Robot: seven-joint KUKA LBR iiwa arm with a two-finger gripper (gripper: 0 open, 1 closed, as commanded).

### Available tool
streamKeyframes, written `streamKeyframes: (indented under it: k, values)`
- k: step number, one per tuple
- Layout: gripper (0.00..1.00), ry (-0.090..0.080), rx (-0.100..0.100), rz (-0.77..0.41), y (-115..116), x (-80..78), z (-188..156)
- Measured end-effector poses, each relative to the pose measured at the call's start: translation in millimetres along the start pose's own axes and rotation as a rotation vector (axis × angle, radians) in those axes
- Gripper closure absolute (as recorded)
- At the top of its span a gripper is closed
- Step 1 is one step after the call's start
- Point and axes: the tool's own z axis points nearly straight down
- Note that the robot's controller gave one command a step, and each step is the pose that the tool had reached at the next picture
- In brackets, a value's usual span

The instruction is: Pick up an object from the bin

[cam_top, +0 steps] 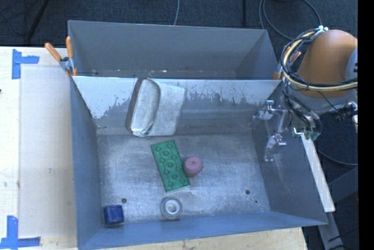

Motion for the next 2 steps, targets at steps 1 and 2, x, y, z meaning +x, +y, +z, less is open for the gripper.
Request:
streamKeyframes:
  k: [1, 2]
  values:
    - [0.00, -0.008, 0.005, -0.619, 91, -23.1, 75]
    - [0.00, -0.007, 0.000, -0.744, 171, 11.1, 47]
